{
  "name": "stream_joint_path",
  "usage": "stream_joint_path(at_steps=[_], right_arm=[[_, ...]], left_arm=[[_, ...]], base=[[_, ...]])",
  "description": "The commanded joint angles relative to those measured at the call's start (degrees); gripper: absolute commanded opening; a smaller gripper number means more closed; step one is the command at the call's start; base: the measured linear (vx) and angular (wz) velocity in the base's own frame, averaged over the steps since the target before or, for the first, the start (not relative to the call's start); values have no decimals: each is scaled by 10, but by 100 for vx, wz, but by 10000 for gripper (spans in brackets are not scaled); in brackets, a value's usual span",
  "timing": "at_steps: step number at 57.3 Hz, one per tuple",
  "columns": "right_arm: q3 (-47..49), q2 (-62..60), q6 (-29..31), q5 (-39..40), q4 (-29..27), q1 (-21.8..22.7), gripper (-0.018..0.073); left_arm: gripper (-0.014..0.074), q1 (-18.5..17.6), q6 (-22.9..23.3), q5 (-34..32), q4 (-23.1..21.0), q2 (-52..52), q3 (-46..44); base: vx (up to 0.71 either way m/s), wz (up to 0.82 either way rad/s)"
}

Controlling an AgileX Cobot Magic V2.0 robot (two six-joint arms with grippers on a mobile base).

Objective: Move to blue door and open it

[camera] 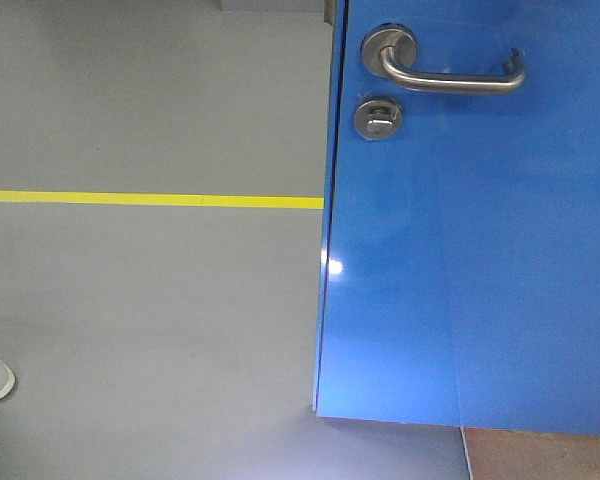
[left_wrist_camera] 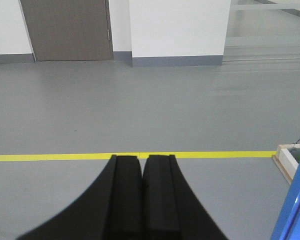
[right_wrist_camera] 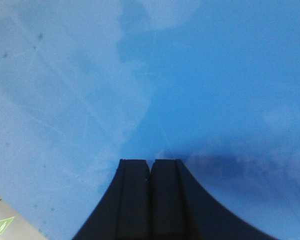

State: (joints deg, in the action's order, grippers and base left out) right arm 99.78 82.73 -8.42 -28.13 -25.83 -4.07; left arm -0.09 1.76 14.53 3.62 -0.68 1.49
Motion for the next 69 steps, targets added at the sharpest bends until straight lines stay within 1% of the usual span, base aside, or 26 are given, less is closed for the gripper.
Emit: stream_joint_path(at_steps=[1, 65, 69], right_arm=[[16, -18, 6, 49, -3, 2, 12], [16, -17, 6, 49, -3, 2, 12], [16, -15, 6, 49, 13, 2, 12]], left_arm=[[73, -3, 1, -44, -3, -6, -15], [73, -3, 1, -44, -3, -6, -15], [73, -3, 1, -44, -3, -6, -15]], base=[[6, -3], [0, 0], [0, 0]])
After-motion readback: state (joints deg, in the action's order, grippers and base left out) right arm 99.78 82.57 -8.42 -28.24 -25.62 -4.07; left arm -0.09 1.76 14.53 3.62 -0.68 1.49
